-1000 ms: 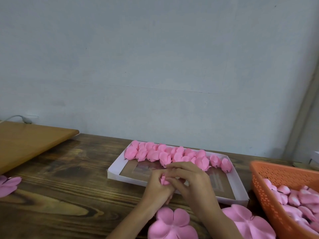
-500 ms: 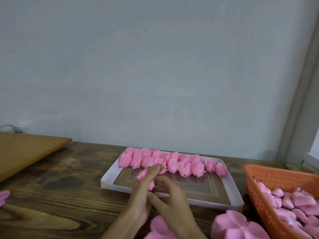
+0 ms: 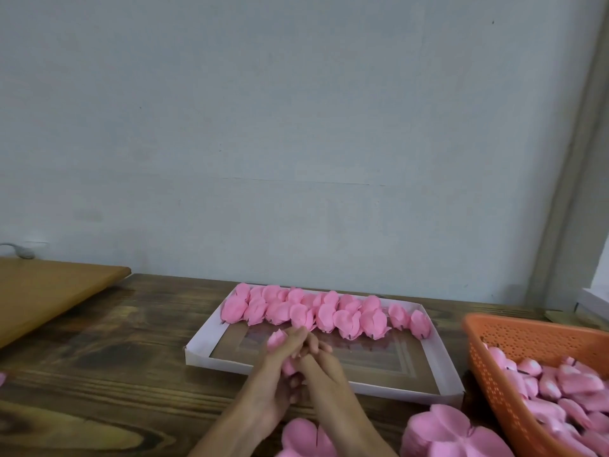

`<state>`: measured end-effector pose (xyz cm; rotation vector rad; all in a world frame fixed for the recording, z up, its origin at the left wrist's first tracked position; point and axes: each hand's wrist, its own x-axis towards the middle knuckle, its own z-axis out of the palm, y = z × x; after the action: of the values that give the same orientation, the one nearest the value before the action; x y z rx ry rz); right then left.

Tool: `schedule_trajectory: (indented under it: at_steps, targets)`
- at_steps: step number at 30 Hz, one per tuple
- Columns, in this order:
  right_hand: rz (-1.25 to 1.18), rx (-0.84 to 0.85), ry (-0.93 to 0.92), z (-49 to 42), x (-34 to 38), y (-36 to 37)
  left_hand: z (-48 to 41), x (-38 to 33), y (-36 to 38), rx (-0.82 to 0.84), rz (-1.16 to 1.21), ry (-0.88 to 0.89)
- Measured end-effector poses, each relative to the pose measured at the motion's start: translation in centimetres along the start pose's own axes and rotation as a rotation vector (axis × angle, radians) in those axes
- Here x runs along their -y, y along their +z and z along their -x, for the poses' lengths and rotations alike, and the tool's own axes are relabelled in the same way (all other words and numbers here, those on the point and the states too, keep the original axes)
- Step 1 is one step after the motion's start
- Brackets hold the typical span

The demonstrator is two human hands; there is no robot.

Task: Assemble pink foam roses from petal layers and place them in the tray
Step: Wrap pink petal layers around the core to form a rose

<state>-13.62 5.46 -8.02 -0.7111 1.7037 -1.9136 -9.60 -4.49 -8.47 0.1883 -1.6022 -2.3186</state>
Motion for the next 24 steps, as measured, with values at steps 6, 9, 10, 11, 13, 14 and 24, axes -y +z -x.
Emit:
schedule_trajectory:
  at_steps: [6, 9, 10, 11, 13, 14, 24]
  targets:
    - [-0.003, -0.011, 0.092, 0.0, 0.4, -0.1, -0.1, 0.5, -0.1, 0.026, 0.000, 0.042]
    - [-0.039, 0.026, 0.000, -0.1, 0.4, 0.1, -0.2, 0.3, 0.0, -0.024, 0.010, 0.036]
    - [-0.030, 0.042, -0.034, -0.1, 0.3, 0.2, -0.3, 0.4, -0.1, -0.039, 0.018, 0.037]
    - [-0.017, 0.047, -0.062, -0.1, 0.2, 0.1, -0.4, 0.4, -0.1, -0.051, 0.023, 0.038]
    - [-0.008, 0.046, -0.074, 0.0, 0.1, 0.1, -0.4, 0.3, -0.2, -0.058, 0.013, 0.043]
    - [-0.022, 0.040, -0.057, -0.1, 0.1, 0.1, -0.5, 0.4, -0.3, -0.047, -0.002, 0.049]
    - [0.787, -0.025, -0.182, 0.5, -0.6, -1.5, -0.8, 0.7, -0.4, -0.009, -0.026, 0.195]
